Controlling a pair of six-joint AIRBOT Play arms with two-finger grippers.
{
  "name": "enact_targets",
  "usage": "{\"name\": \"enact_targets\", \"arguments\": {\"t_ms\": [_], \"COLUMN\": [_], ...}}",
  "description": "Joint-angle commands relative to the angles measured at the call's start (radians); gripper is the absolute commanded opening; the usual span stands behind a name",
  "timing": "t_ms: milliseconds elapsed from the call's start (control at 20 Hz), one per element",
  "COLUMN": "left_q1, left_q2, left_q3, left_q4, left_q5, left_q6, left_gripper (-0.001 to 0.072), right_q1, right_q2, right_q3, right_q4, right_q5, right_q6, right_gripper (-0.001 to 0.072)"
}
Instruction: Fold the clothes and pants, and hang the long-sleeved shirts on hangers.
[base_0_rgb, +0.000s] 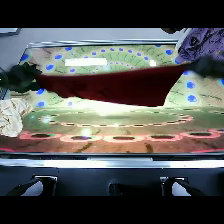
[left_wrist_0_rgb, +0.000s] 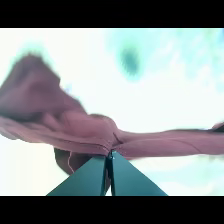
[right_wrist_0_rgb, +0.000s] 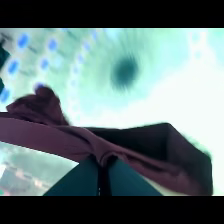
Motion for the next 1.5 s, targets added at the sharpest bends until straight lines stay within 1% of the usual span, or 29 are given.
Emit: {"name": "enact_targets", "arguments": {"t_ms": [0,100,150,250,350,450,500,550,600,700,800,900,1000,1050,1150,1200,1250,1300,1450], "left_q1": [0.001,0.001,0.001,0.001,0.001,0.001,0.001,0.001,0.001,0.0,-0.002,-0.021,-0.054,-0.068,-0.099,-0.115,-0.129,-0.142,-0.174], "left_q2": [0.044,0.097,0.129,0.216,0.288,0.328,0.334,0.328,0.314,0.264,0.172,0.062,-0.079,-0.164,-0.345,-0.436,-0.512,-0.582,-0.741], "left_q3": [0.351,0.48,0.518,0.539,0.539,0.539,0.539,0.536,0.522,0.465,0.404,0.341,0.283,0.266,0.263,0.263,0.263,0.263,0.264], "left_q4": [0.016,0.037,0.066,0.162,0.28,0.383,0.423,0.435,0.434,0.405,0.358,0.341,0.344,0.344,0.344,0.344,0.344,0.343,0.343], "left_q5": [-0.035,-0.035,-0.035,-0.035,-0.043,-0.043,-0.043,-0.044,-0.046,-0.063,-0.129,-0.159,-0.148,-0.143,-0.129,-0.098,-0.06,-0.018,0.093], "left_q6": [-0.008,-0.012,-0.043,-0.127,-0.232,-0.319,-0.37,-0.4,-0.4,-0.4,-0.391,-0.346,-0.278,-0.256,-0.222,-0.218,-0.206,-0.196,-0.193], "left_gripper": [0.002,0.002,0.002,0.002,0.002,0.002,0.002,0.002,0.002,0.002,0.002,0.002,0.002,0.002,0.002,0.002,0.002,0.002,0.002], "right_q1": [0.0,0.0,0.0,0.0,0.0,0.0,0.0,0.0,0.0,0.0,0.0,0.018,0.104,0.153,0.248,0.284,0.306,0.323,0.335], "right_q2": [0.061,0.135,0.184,0.279,0.344,0.378,0.379,0.367,0.341,0.257,0.135,-0.016,-0.195,-0.282,-0.45,-0.528,-0.594,-0.657,-0.782], "right_q3": [0.323,0.423,0.432,0.432,0.432,0.431,0.431,0.431,0.43,0.411,0.362,0.323,0.294,0.293,0.293,0.293,0.293,0.293,0.293], "right_q4": [0.018,0.004,-0.008,-0.078,-0.142,-0.152,-0.152,-0.152,-0.151,-0.134,-0.091,-0.06,-0.134,-0.199,-0.382,-0.46,-0.501,-0.517,-0.483], "right_q5": [0.031,0.02,-0.002,-0.054,-0.1,-0.153,-0.178,-0.195,-0.193,-0.138,-0.068,0.015,0.061,0.063,0.019,-0.019,-0.059,-0.103,-0.191], "right_q6": [0.025,0.035,0.035,0.035,0.051,0.079,0.109,0.136,0.162,0.226,0.275,0.278,0.277,0.281,0.32,0.349,0.371,0.386,0.454], "right_gripper": [0.0026,0.0026,0.0026,0.0027,0.0027,0.0027,0.0027,0.0027,0.0026,0.0026,0.0026,0.0026,0.0027,0.0027,0.0027,0.0027,0.0027,0.0027,0.0027]}}
